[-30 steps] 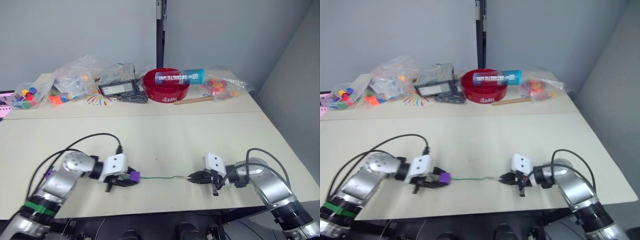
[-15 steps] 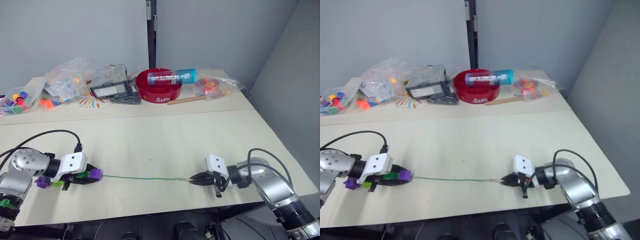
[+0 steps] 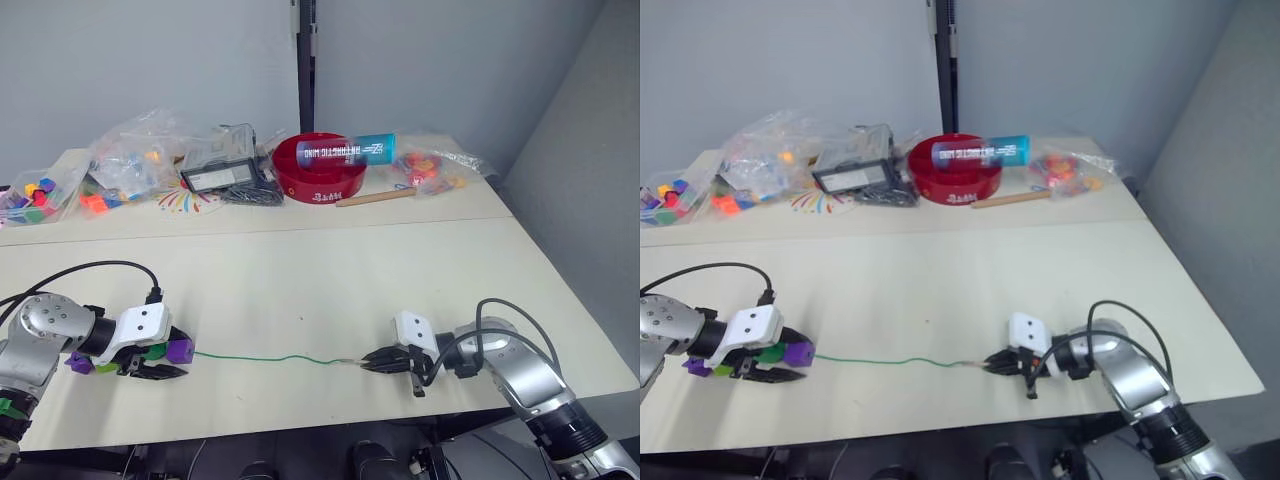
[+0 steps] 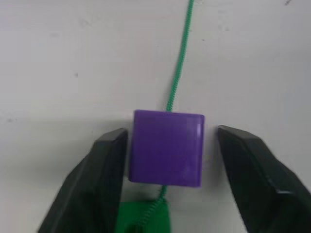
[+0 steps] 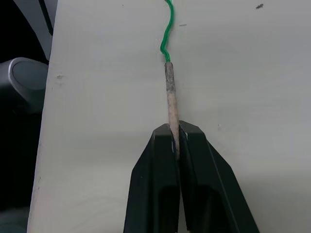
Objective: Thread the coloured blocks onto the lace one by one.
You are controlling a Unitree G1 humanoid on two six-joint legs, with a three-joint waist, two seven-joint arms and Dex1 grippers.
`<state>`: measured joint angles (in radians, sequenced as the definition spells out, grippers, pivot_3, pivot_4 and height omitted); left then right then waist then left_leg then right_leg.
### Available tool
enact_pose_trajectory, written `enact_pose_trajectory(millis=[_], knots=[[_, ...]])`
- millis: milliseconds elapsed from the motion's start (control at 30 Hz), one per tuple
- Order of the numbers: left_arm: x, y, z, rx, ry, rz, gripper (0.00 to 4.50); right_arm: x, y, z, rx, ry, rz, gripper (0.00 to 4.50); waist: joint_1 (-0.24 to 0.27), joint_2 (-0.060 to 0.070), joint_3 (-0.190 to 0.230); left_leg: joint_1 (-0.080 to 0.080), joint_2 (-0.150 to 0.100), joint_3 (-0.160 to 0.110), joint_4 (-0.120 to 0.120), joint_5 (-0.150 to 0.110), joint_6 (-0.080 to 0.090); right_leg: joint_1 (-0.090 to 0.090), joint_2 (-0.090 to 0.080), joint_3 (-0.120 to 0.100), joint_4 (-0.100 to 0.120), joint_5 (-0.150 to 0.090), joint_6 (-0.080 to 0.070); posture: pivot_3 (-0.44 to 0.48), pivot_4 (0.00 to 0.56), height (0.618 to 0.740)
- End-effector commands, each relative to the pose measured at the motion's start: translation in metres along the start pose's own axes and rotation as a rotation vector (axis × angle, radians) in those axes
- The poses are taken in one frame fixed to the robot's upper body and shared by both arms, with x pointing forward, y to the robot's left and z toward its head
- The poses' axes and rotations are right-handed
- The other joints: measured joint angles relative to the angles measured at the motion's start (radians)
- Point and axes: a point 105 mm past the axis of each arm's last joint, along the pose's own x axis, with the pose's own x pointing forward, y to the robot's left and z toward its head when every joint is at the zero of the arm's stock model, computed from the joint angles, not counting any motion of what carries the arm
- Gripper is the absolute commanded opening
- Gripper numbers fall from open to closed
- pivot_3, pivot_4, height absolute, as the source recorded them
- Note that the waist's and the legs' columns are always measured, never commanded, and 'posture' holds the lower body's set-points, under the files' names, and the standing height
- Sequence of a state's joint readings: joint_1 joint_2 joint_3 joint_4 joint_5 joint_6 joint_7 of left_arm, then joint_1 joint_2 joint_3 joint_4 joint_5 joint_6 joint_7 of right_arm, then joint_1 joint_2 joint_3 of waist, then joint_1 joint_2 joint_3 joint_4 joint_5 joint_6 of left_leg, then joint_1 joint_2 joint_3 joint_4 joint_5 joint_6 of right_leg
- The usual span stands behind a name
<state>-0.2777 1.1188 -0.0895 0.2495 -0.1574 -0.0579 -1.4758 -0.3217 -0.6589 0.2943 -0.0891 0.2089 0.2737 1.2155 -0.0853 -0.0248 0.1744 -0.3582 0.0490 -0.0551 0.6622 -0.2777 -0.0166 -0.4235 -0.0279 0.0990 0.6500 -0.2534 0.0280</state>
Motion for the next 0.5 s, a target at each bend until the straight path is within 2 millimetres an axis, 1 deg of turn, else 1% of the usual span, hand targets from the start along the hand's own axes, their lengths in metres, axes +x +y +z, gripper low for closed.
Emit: enact_pose_trajectory(millis=[33, 133, 300, 400, 500], knots=[[-0.016, 0.007, 0.011, 0.021, 0.065, 0.013, 4.15, 0.004, -0.002, 0.009, -0.029, -0.022, -0.015, 0.00, 0.003, -0.001, 0.001, 0.000, 0.000, 0.000, 0.000, 0.000, 0.000, 0.000, 0.000, 0.000, 0.000, 0.000, 0.000, 0.000, 0.150, 0.740], [-0.026, 0.010, 0.021, 0.064, 0.115, 0.008, 4.15, 0.008, -0.003, 0.012, -0.024, -0.042, -0.025, 0.00, 0.011, -0.002, 0.001, -0.002, 0.000, 0.000, 0.000, 0.000, 0.000, -0.001, 0.000, -0.001, -0.001, 0.000, 0.000, 0.000, 0.150, 0.740], [-0.038, 0.012, 0.032, 0.094, 0.250, -0.016, 4.15, 0.016, -0.004, 0.016, -0.022, -0.068, -0.042, 0.00, 0.018, -0.002, 0.001, -0.004, 0.000, 0.000, 0.000, 0.000, 0.000, -0.002, 0.000, -0.001, -0.002, 0.000, 0.000, 0.000, 0.150, 0.740], [-0.041, 0.014, 0.032, 0.126, 0.358, -0.010, 4.15, 0.020, -0.004, 0.018, -0.020, -0.082, -0.053, 0.00, 0.019, -0.002, 0.002, -0.005, 0.000, 0.000, 0.000, 0.000, 0.000, -0.002, 0.000, -0.001, -0.002, 0.000, 0.000, 0.000, 0.150, 0.740], [-0.041, 0.015, 0.034, 0.118, 0.399, -0.023, 4.15, 0.022, -0.003, 0.018, -0.019, -0.086, -0.057, 0.00, 0.019, -0.003, 0.002, -0.005, 0.000, 0.000, 0.000, 0.000, 0.000, -0.002, 0.000, -0.001, -0.002, 0.000, 0.000, 0.000, 0.150, 0.740]])
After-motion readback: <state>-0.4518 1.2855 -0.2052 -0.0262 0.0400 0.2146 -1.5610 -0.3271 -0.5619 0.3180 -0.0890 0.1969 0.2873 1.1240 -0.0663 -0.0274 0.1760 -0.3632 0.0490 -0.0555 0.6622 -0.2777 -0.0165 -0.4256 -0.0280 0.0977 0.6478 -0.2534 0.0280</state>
